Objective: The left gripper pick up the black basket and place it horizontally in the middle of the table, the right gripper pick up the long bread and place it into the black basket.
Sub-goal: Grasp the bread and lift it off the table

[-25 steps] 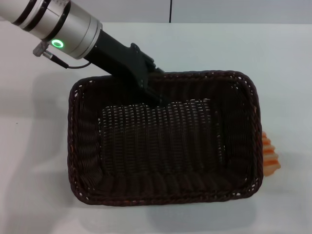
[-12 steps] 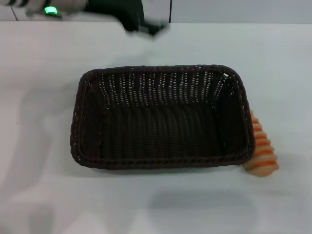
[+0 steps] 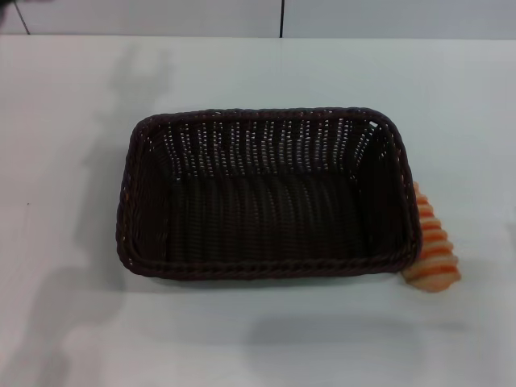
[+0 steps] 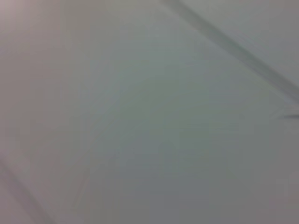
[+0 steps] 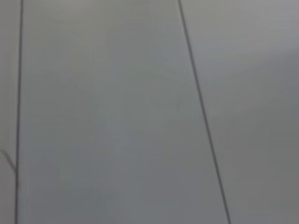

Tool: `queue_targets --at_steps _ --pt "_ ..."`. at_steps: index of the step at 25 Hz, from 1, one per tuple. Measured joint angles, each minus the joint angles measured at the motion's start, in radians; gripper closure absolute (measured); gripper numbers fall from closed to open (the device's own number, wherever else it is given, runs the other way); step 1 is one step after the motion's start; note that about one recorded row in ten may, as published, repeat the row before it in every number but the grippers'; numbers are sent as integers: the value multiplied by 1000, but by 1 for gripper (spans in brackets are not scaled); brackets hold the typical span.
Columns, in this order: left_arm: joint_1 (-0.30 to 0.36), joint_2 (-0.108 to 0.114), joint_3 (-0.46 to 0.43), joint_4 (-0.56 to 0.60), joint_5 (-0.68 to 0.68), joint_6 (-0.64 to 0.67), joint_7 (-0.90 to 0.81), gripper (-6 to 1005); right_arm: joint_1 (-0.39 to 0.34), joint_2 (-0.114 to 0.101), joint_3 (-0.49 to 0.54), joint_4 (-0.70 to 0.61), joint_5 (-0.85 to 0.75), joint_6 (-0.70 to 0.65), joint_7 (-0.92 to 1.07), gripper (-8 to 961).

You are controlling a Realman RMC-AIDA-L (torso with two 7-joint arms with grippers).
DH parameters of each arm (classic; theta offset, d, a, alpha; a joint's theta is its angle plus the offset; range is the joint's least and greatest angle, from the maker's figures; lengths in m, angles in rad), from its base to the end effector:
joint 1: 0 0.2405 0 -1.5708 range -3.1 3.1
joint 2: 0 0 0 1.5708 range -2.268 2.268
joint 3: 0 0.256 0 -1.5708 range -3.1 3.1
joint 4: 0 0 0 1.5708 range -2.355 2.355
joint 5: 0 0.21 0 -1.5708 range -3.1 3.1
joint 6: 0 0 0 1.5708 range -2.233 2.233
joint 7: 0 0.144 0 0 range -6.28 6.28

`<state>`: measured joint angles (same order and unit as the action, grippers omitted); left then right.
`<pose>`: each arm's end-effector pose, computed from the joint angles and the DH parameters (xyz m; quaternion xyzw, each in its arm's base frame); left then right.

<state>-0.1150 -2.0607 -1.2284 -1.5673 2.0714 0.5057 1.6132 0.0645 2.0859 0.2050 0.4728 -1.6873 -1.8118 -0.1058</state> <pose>-0.1316 0.3546 0.0865 -0.6246 0.0945 -0.0936 0.7695 0.3101 0.1756 -0.0149 -0.5578 0.1869 0.4045 0.7002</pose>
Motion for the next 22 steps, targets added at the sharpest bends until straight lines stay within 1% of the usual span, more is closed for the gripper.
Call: queue_targets --at_steps 1,2,4,5,7,9,11,13,15,16,17,19,20,22 --pt "11 -1 33 59 101 143 -75 189 1 -1 -8 -1 0 6 0 116" --pt "21 -2 47 99 179 215 -138 189 4 -2 -15 -1 0 14 0 116" --pt "54 -5 65 200 390 390 -369 189 6 -2 -22 -2 -3 32 0 117" --pt "67 -4 67 239 462 445 -485 189 7 -2 -27 -3 -4 40 0 117" --pt "80 -2 66 293 532 497 -636 189 13 -2 -49 -13 -6 59 0 117" --pt "88 2 39 410 603 552 -932 189 19 0 -73 -22 -6 78 0 117" --pt "83 2 10 485 621 577 -1109 189 24 0 -97 -24 -7 102 0 117" --pt "63 5 -43 602 654 613 -1365 189 25 0 -118 -25 -8 118 0 117" --pt "30 7 -115 731 703 656 -1580 189 22 0 -137 -25 -8 126 0 117" --pt "12 8 -152 795 725 679 -1661 189 21 0 -146 -25 -8 129 0 117" --pt "-15 8 -196 883 750 710 -1748 189 19 0 -153 -25 -8 132 0 117" --pt "-68 9 -268 1040 774 765 -1835 189 18 1 -173 -24 -7 139 0 117" --pt "-95 8 -299 1113 779 789 -1852 189 18 1 -183 -23 -5 142 0 117" --pt "-132 6 -351 1217 783 819 -1856 189 16 1 -196 -20 -3 151 0 117"
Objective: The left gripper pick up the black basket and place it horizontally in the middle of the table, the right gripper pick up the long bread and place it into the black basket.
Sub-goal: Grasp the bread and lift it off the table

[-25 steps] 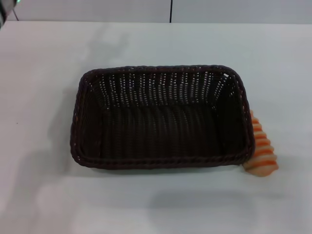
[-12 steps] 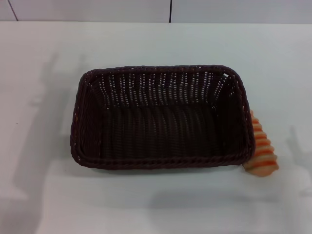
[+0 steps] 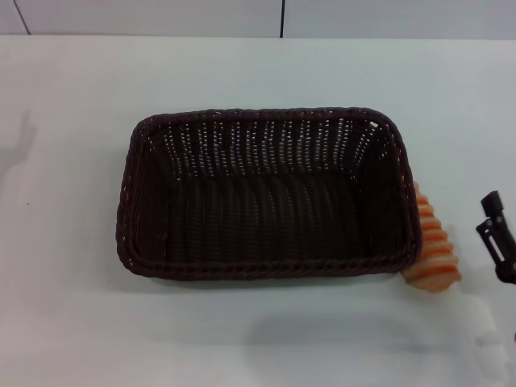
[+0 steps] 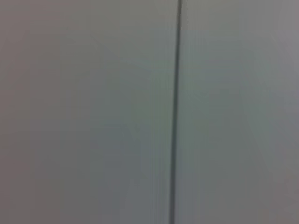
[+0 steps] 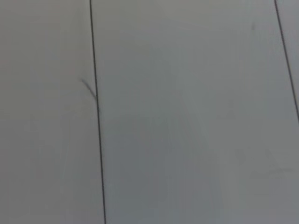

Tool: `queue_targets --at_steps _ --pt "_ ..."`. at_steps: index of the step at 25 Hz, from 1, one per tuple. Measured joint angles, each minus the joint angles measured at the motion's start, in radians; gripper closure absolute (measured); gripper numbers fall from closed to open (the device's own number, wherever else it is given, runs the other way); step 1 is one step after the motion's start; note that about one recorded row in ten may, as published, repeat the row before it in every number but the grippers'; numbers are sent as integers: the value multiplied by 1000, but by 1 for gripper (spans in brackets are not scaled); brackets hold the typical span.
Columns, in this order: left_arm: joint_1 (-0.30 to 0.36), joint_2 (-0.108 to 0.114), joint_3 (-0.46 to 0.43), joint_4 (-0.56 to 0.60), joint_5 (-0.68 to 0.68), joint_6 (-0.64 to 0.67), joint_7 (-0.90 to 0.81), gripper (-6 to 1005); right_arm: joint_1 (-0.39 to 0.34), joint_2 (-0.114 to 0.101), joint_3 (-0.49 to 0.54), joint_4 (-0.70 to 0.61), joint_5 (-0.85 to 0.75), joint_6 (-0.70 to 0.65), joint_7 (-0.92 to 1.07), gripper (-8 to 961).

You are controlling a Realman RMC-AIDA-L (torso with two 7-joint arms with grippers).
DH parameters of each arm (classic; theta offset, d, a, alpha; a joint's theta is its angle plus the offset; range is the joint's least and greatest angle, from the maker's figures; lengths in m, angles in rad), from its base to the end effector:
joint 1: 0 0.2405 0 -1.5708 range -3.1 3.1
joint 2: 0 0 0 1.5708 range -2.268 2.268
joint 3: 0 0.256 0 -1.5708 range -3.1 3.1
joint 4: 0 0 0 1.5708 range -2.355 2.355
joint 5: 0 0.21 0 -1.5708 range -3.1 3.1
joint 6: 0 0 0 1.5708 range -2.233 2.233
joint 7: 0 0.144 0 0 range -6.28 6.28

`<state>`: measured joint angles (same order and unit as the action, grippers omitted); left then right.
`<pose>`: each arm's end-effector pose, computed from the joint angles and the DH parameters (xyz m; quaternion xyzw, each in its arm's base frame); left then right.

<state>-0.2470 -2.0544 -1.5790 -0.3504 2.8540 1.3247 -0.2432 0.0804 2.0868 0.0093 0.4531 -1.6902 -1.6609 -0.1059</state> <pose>-0.3453 0.3032 0.0724 -0.5658 -0.1833 -0.3899 0.7030 0.3082 0.1686 -0.0568 -0.6660 0.2213 0.3699 0.6088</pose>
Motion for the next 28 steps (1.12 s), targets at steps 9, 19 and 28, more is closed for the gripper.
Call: queue_targets --at_steps 9,19,28 --pt "-9 -3 -28 55 8 14 58 189 13 1 -20 4 2 116 0 117" --pt "-20 -5 -27 64 11 11 55 189 81 3 -22 10 -4 310 6 118" --pt "-22 -4 -27 63 12 12 52 189 126 1 -12 17 2 436 6 118"
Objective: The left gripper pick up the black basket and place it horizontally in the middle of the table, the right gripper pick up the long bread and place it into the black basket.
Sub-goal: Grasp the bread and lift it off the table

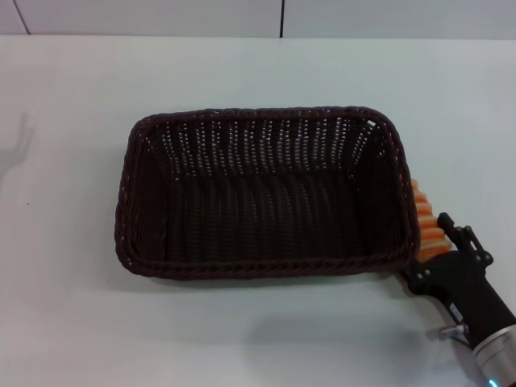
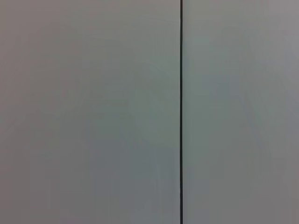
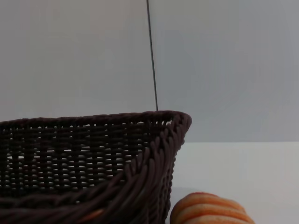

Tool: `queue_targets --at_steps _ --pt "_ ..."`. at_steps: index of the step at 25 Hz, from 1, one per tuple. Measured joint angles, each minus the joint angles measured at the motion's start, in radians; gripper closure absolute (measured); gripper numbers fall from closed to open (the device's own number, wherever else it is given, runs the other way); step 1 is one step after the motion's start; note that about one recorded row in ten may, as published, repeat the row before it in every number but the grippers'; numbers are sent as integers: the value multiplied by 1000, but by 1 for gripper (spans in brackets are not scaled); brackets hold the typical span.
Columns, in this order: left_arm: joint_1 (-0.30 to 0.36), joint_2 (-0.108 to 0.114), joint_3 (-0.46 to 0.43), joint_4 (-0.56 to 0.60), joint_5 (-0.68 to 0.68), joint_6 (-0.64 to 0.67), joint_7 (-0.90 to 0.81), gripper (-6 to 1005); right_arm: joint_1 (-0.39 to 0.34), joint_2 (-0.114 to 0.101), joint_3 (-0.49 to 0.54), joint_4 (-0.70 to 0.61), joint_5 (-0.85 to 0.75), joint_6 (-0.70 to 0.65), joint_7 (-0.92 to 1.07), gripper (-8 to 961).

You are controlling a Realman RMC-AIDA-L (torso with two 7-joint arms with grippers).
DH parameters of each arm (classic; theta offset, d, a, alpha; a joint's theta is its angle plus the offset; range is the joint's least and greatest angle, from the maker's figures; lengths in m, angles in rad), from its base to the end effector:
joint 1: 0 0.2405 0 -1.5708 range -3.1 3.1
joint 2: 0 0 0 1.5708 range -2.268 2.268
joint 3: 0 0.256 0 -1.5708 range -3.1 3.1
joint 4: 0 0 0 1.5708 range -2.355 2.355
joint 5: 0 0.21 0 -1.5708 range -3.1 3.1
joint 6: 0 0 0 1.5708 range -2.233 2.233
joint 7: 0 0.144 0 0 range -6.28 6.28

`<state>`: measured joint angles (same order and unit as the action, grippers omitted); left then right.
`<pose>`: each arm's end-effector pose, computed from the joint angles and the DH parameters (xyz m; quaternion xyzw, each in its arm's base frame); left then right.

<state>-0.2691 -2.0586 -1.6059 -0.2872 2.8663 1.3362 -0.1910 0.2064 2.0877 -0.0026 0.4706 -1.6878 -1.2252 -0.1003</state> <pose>-0.3524 0.3013 0.0687 -0.5717 -0.1778 -0.3581 0.7164 0.3167 0.2034 -0.1110 -0.7643 0.2974 0.2629 0.5081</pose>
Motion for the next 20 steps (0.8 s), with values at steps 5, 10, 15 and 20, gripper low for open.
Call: queue_targets --at_steps 5,10,15,20 --pt "-2 0 1 -3 1 3 0 189 1 -2 23 7 30 32 -7 118" --pt "-4 0 1 -4 4 2 0 189 -11 -4 30 9 64 5 -9 251" --pt "-7 0 1 -3 12 1 0 189 -72 -3 21 50 64 -245 -98 298" --pt "-10 0 1 3 12 -2 -1 189 -92 -4 -41 114 49 -535 -234 339"
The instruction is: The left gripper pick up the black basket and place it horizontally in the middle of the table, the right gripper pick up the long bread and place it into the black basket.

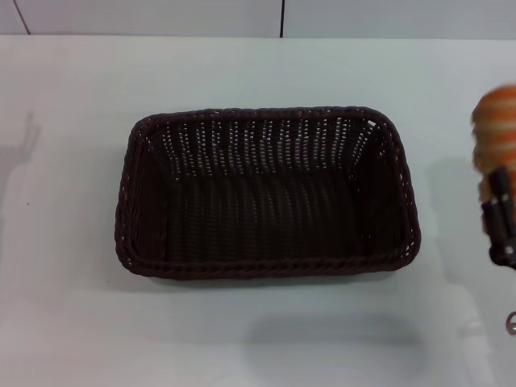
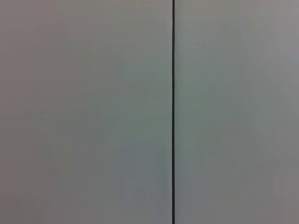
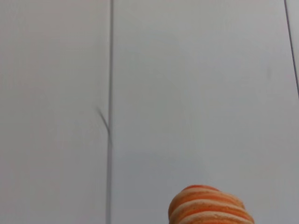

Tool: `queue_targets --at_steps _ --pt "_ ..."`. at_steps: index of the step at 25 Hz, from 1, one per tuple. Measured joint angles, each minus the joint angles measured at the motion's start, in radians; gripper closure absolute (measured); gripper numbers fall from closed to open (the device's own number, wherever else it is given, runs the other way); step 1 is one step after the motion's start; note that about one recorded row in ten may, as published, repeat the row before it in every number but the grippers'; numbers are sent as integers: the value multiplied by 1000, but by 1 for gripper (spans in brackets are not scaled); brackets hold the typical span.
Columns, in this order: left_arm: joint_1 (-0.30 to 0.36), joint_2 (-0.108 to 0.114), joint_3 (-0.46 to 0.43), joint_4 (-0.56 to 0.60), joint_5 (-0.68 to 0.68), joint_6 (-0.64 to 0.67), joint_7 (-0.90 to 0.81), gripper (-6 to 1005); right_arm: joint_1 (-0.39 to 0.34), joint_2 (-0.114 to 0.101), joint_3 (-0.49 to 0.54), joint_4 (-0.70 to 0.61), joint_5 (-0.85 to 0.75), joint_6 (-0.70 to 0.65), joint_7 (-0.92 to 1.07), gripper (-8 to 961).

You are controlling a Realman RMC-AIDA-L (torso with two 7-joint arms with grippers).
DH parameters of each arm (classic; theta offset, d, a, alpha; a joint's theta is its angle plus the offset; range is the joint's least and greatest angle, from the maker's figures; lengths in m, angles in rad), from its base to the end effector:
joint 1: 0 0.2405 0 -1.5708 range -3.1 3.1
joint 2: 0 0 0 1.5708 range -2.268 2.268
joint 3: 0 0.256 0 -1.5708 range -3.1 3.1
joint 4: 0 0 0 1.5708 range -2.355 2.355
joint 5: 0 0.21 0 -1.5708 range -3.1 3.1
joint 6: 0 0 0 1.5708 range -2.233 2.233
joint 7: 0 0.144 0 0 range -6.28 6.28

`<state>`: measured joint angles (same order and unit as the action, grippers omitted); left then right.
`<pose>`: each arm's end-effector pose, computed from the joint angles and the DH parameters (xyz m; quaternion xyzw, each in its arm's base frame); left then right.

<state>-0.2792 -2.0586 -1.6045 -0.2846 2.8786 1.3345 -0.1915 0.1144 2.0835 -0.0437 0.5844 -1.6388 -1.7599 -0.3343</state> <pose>-0.3489 0.3048 0.0667 -0.5784 -0.1742 -0.3598 0.7111 0.2775 0.1690 -0.0575 -0.6515 0.1605 0.3708 0.6421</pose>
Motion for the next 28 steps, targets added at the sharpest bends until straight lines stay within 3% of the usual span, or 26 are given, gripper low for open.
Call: queue_targets --at_steps 5,11,16,20,28 --pt "-1 0 1 1 0 -1 0 189 65 -1 -27 6 -96 -91 -7 404" --pt "0 0 2 -1 -1 0 0 189 185 0 -62 21 -128 28 -20 431" --pt "8 0 0 -6 -1 2 0 189 209 -7 -5 78 -128 157 -21 436" --pt "10 0 -3 -2 -1 2 0 189 215 -9 7 84 -126 180 -19 419" --pt "22 0 -5 -1 -1 6 -3 189 206 -10 34 90 -125 187 20 162"
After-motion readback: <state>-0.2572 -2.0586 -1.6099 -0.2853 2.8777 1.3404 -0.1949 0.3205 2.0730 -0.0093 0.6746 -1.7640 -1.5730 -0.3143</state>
